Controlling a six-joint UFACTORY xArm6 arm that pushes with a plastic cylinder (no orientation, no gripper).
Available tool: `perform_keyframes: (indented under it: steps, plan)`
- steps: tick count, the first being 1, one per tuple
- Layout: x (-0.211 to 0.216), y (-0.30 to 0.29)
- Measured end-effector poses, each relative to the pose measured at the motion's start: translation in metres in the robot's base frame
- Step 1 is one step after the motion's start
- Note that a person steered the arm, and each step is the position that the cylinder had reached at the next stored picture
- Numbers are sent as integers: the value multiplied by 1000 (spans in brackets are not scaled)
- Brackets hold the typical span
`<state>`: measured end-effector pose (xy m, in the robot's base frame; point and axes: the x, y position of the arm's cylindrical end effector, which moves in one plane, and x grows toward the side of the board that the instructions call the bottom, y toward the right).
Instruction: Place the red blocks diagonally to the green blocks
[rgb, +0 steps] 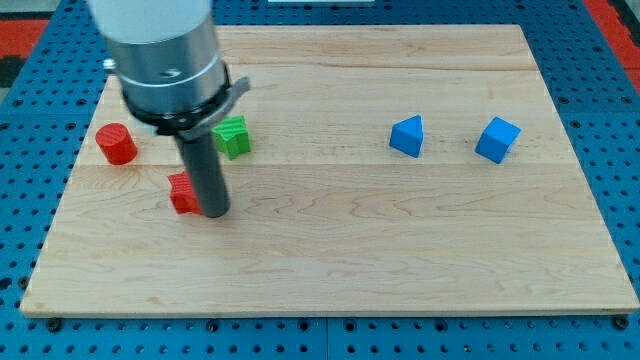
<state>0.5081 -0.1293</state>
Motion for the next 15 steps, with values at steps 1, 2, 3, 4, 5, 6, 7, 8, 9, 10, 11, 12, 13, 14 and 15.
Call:
perform_keyframes:
  steps: [1, 2, 3, 4, 5, 6, 7, 8, 9, 10, 11, 12, 13, 14, 15]
  plan:
    - [-26, -4]
    - [-52, 0]
    - [-61, -17]
    - [-51, -35]
    - [-41, -52]
    - [-67, -52]
    - [-64, -61]
    - [-42, -78]
    - [-13, -79]
    - [1, -79]
    - [-49, -72]
    - [-95, -88]
    - [-124, -88]
    - [-141, -106]
    - [-93, -117]
